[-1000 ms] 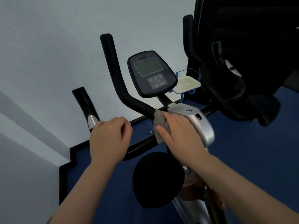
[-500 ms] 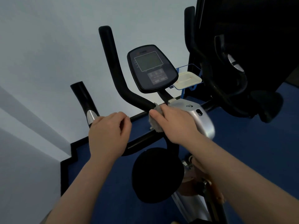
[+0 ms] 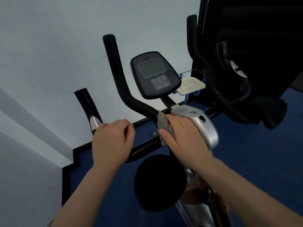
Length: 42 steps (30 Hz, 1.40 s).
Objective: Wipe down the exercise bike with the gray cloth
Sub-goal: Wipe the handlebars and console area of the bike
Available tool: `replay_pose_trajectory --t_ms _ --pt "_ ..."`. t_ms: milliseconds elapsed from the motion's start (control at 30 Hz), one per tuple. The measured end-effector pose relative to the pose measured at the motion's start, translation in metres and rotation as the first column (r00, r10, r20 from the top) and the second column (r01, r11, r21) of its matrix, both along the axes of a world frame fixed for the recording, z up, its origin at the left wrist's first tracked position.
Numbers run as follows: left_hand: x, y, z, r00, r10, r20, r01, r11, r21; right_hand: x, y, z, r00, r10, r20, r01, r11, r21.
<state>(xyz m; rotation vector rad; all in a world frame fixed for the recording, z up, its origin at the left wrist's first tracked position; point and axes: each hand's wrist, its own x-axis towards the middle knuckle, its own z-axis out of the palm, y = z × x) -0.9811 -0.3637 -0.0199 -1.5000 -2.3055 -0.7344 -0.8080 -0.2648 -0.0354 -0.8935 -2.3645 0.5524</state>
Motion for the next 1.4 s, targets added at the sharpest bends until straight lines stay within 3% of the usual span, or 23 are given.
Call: replay_pose_trajectory --t_ms 167,333,500,667,867,1033,1200,1300,1400 --pt "-0.003 0.000 0.000 0.999 0.002 0.034 -0.004 0.999 0.033 -0.026 0.024 0.021 0.960 -0.032 0.277 0.071 0.989 -0.131" --pt "0.001 0.000 0.001 1.000 0.004 0.013 -0.004 1.000 0.020 0.001 0.001 0.002 0.999 0.008 0.046 -0.007 1.000 -0.021" --pt "0.001 0.001 -0.001 1.000 0.026 -0.005 -0.026 1.000 0.014 -0.024 0.021 0.012 0.976 -0.055 0.209 0.060 0.998 -0.017" --pt "-0.001 -0.001 -0.002 1.000 0.007 0.009 -0.007 1.000 0.019 -0.001 0.000 -0.003 0.998 -0.040 -0.044 0.037 0.997 -0.064" --pt "-0.003 0.001 -0.005 1.000 0.006 -0.023 -0.006 1.000 0.021 0.014 -0.014 -0.010 0.993 -0.029 -0.115 0.019 0.996 -0.085" --pt "-0.003 0.001 -0.005 1.000 -0.013 -0.003 0.013 0.999 0.034 0.014 -0.005 -0.002 0.998 -0.024 0.058 0.021 0.998 0.055" --pt "-0.004 0.002 -0.004 1.000 0.000 0.016 -0.001 0.998 0.062 0.003 0.018 0.012 0.998 0.002 0.061 0.001 0.999 -0.051" --pt "-0.002 0.002 -0.004 1.000 0.017 -0.010 -0.017 0.999 0.040 -0.009 0.012 0.009 0.993 -0.029 0.113 0.031 0.999 -0.012" --pt "0.000 0.002 -0.003 0.999 0.037 -0.019 -0.037 0.999 0.016 -0.019 0.017 0.020 0.966 -0.003 0.258 0.001 1.000 0.010"
